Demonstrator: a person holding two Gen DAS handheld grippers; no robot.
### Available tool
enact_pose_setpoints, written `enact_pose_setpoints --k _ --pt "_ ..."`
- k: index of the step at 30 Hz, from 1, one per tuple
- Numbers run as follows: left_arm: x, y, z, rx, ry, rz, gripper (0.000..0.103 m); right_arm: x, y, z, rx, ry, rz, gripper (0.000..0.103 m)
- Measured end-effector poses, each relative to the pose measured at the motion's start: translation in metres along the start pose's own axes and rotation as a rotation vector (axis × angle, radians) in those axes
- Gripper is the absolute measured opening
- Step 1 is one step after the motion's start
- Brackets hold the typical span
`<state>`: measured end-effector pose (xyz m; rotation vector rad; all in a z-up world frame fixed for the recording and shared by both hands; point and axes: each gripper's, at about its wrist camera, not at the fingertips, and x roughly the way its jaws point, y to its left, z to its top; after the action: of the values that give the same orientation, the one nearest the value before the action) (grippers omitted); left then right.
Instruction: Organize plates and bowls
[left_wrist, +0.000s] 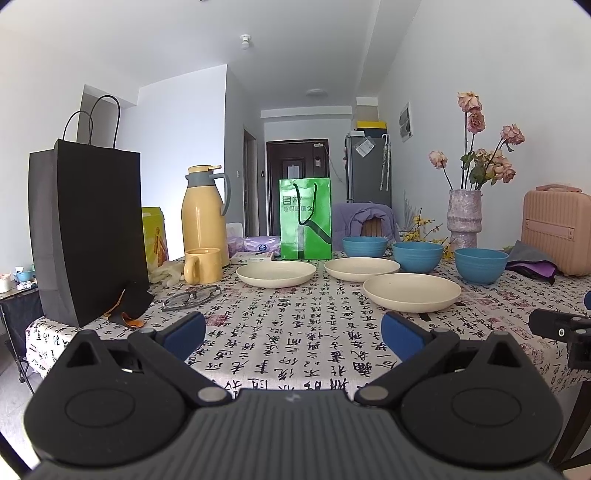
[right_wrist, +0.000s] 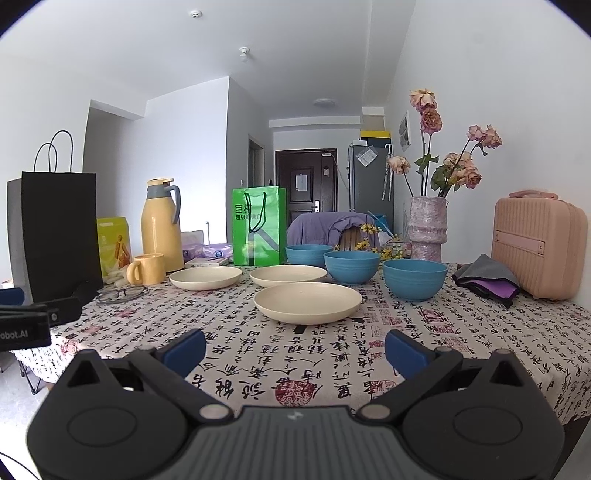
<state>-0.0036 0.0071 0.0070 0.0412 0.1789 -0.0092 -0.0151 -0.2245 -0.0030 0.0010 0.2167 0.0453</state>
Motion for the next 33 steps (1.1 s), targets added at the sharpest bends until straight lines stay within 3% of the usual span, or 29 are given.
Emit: enact_pose_setpoints --k 33 --pt "0.0015 -0.0020 0.0013 0.012 0.002 -0.001 0.103 0.0010 -0.0040 -0.0003 0.016 0.003 -0.019 0.103"
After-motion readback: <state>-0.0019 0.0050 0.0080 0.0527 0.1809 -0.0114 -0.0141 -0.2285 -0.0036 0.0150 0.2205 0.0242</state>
